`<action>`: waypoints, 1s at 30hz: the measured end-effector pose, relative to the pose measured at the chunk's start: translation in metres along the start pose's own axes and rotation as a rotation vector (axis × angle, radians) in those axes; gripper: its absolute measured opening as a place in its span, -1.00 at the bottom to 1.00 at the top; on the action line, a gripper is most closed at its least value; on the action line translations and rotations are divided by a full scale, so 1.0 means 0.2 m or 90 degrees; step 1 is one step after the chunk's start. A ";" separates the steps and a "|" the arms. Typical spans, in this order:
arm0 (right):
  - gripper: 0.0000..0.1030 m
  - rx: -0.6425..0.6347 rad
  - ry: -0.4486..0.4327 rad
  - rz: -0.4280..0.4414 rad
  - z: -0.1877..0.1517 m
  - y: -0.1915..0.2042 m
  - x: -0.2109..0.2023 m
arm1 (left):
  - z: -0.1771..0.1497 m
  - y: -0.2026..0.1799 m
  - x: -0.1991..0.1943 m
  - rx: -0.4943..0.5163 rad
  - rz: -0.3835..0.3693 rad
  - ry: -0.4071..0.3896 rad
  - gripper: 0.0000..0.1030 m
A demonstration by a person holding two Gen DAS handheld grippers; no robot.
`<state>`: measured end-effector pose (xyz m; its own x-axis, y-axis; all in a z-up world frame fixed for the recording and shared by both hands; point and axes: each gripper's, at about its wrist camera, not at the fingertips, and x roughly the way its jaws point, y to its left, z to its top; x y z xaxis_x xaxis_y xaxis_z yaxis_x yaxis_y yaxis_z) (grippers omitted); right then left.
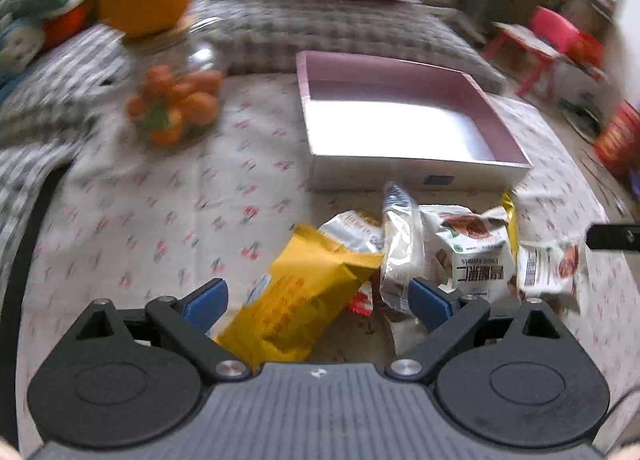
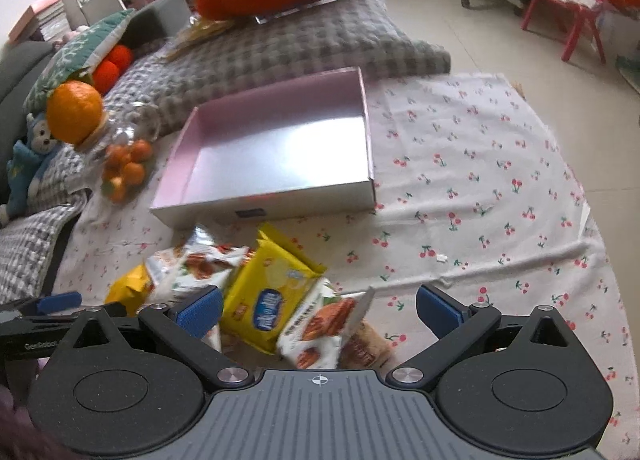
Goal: Organize snacks
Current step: 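Grasp the yellow snack bag with the left gripper while the right grasps a white pecan bag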
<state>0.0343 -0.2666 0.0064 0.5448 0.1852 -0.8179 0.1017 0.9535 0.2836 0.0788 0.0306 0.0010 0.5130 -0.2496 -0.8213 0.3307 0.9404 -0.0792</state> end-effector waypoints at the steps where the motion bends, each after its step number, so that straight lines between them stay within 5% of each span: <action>1: 0.99 -0.003 0.007 0.009 0.00 -0.02 0.02 | -0.01 0.01 0.01 0.027 -0.006 -0.008 0.85; 9: 0.92 0.049 0.092 0.049 -0.03 -0.14 0.20 | -0.11 0.04 0.09 0.146 -0.043 0.004 0.85; 18: 0.63 -0.001 0.090 0.025 -0.08 -0.07 0.27 | -0.16 0.03 0.18 0.190 0.003 0.039 0.73; 26: 0.31 -0.040 0.055 -0.012 -0.09 0.00 0.24 | -0.14 0.05 0.19 0.172 0.047 0.017 0.29; 28: 0.13 -0.055 0.040 -0.019 -0.10 0.02 0.22 | -0.13 0.05 0.18 0.169 0.045 0.014 0.05; 30: -0.03 -0.065 0.027 -0.022 -0.09 0.03 0.20 | -0.13 0.05 0.17 0.164 0.051 0.012 0.01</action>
<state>0.0419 -0.2482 -0.0341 0.5059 0.1594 -0.8477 0.0328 0.9785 0.2036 0.0791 0.0366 -0.0422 0.5321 -0.1699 -0.8295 0.4814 0.8666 0.1314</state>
